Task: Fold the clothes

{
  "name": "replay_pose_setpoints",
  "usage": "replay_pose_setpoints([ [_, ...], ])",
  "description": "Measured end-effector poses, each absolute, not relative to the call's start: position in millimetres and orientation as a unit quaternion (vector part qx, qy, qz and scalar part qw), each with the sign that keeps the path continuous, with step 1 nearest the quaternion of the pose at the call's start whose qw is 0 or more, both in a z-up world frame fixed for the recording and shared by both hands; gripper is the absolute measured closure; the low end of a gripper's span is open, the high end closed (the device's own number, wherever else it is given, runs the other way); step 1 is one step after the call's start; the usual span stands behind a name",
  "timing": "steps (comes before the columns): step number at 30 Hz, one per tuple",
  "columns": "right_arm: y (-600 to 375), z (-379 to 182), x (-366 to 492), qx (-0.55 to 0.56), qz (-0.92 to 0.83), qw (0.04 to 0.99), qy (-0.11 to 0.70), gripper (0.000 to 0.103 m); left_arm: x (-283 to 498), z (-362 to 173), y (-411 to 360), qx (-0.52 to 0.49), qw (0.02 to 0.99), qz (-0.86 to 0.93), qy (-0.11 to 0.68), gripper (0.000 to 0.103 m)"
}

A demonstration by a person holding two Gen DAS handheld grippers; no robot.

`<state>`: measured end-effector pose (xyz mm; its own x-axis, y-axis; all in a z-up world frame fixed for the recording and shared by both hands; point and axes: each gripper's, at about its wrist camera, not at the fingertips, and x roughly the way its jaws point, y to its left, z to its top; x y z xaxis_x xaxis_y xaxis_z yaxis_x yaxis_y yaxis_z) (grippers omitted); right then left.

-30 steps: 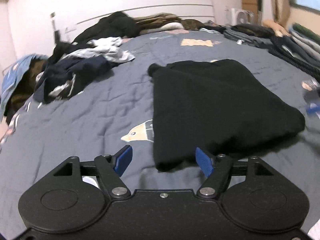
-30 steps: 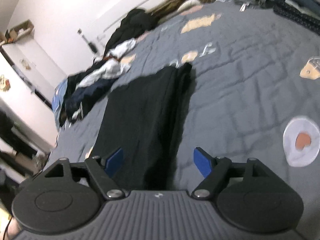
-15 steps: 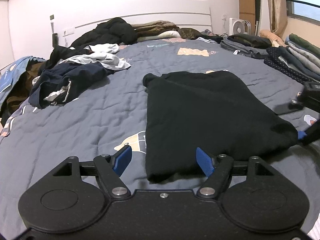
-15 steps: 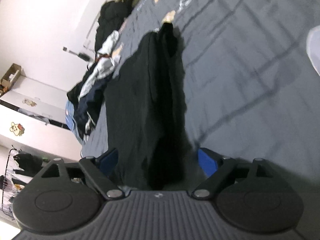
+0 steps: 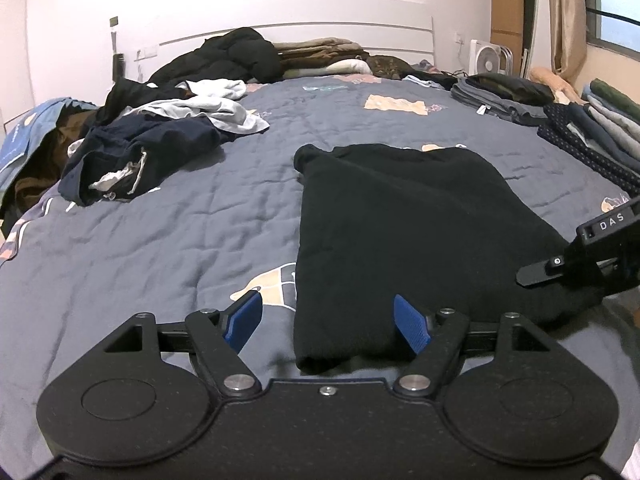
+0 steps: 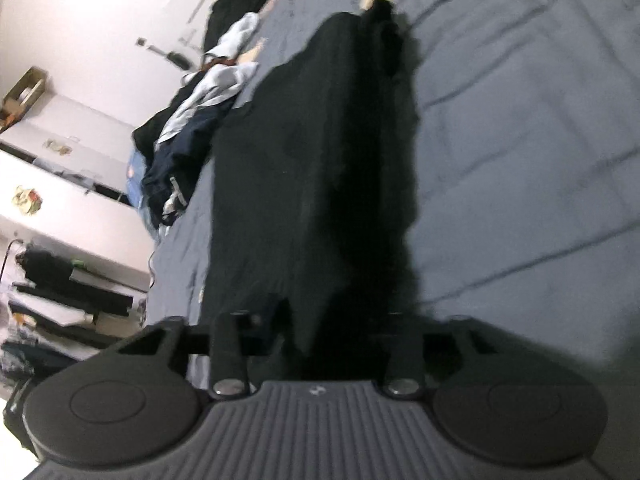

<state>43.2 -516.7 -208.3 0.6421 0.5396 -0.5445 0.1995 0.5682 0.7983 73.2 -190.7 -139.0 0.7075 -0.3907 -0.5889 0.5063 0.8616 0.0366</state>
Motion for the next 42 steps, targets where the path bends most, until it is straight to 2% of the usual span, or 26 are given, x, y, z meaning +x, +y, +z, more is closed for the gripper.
replay_pose_setpoints([
  [2, -524, -213, 43, 0.479, 0.105, 0.769, 0.409, 0.083, 73, -138, -190, 0.097, 0.919, -0.244, 0.294, 0.031],
  [7, -546, -194, 40, 0.53, 0.115, 0.747, 0.385, 0.085, 70, -133, -186, 0.101, 0.917, -0.257, 0.287, 0.031],
  [13, -563, -189, 45, 0.46, 0.075, 0.778, 0.422, 0.085, 43, -140, -207, 0.191, 0.892, -0.317, 0.26, 0.031],
  [18, -570, -192, 45, 0.418, 0.046, 0.79, 0.446, 0.074, 16, -155, -233, 0.293, 0.872, -0.335, 0.205, 0.031],
  [21, -576, -174, 31, 0.403, 0.03, 0.813, 0.42, 0.063, 1, -165, -246, 0.357, 0.857, -0.335, 0.161, 0.031],
  [24, -576, -147, 6, 0.375, 0.037, 0.845, 0.38, 0.054, -6, -177, -258, 0.41, 0.836, -0.336, 0.145, 0.038],
  [26, -564, -138, -1, 0.359, 0.073, 0.851, 0.377, 0.049, -6, -182, -263, 0.421, 0.829, -0.337, 0.147, 0.049],
  [28, -550, -136, -6, 0.358, 0.111, 0.847, 0.377, 0.048, -6, -186, -266, 0.427, 0.826, -0.336, 0.151, 0.06],
  [29, -543, -136, -8, 0.358, 0.13, 0.844, 0.377, 0.047, -4, -187, -266, 0.429, 0.826, -0.332, 0.152, 0.063],
  [34, -520, -162, 0, 0.379, 0.148, 0.803, 0.435, 0.047, 1, -190, -266, 0.433, 0.825, -0.326, 0.158, 0.063],
  [37, -524, -177, 3, 0.387, 0.107, 0.801, 0.443, 0.046, 3, -191, -267, 0.435, 0.824, -0.327, 0.161, 0.063],
  [39, -534, -180, 2, 0.414, 0.091, 0.803, 0.418, 0.047, 4, -191, -268, 0.431, 0.822, -0.333, 0.167, 0.077],
  [42, -539, -179, 3, 0.431, 0.089, 0.806, 0.396, 0.053, 4, -192, -270, 0.429, 0.82, -0.337, 0.173, 0.085],
])
